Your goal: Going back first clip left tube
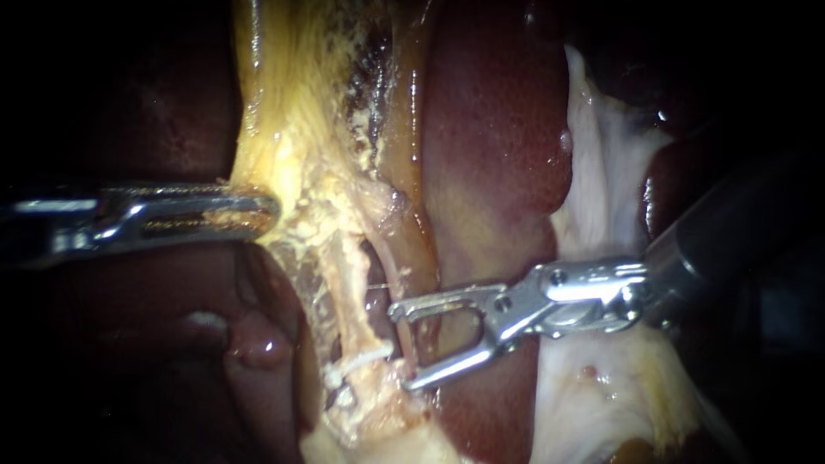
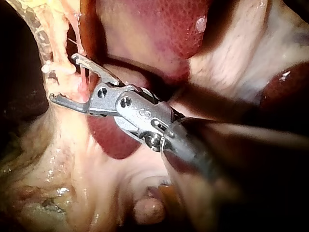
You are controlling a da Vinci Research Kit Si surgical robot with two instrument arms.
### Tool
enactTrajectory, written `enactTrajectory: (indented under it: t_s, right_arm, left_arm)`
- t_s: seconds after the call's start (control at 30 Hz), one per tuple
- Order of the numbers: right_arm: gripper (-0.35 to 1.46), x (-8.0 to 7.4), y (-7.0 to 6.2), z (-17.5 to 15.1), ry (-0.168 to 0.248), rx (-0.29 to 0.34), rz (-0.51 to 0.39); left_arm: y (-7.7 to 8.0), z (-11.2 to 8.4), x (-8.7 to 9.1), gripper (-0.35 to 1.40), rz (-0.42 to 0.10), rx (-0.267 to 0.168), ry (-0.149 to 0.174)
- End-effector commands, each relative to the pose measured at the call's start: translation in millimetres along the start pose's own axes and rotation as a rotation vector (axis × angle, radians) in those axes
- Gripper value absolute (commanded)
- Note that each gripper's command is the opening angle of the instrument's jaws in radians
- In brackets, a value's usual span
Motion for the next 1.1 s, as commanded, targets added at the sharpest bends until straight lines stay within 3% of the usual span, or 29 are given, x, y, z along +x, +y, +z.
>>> enactTrajectory:
  t_s: [0.03, 0.23, 0.43, 0.57, 0.93, 1.1]
  right_arm:
    - [0.60, 0.6, 0.0, -0.6, 0.000, -0.005, -0.018]
    - [0.60, 4.0, 0.2, -4.6, 0.000, -0.049, -0.107]
    - [0.60, 6.2, 0.5, -6.8, 0.038, -0.094, -0.141]
    - [0.60, 6.3, 0.4, -6.9, 0.040, -0.098, -0.145]
    - [0.60, 6.1, 0.4, -6.8, 0.039, -0.098, -0.146]
    - [0.60, 6.2, 0.4, -6.8, 0.039, -0.098, -0.146]
  left_arm:
    - [0.1, 0.1, 0.1, -0.35, 0.001, 0.000, 0.000]
    - [0.3, 0.3, 0.2, -0.35, 0.002, 0.000, -0.001]
    - [0.3, 1.2, 0.7, -0.35, 0.003, -0.005, -0.004]
    - [0.5, 2.9, 1.6, -0.35, 0.007, -0.012, -0.009]
    - [2.5, 8.7, 4.1, -0.35, 0.007, 0.020, -0.005]
    - [2.8, 10.7, 4.8, -0.35, 0.007, 0.032, 0.003]
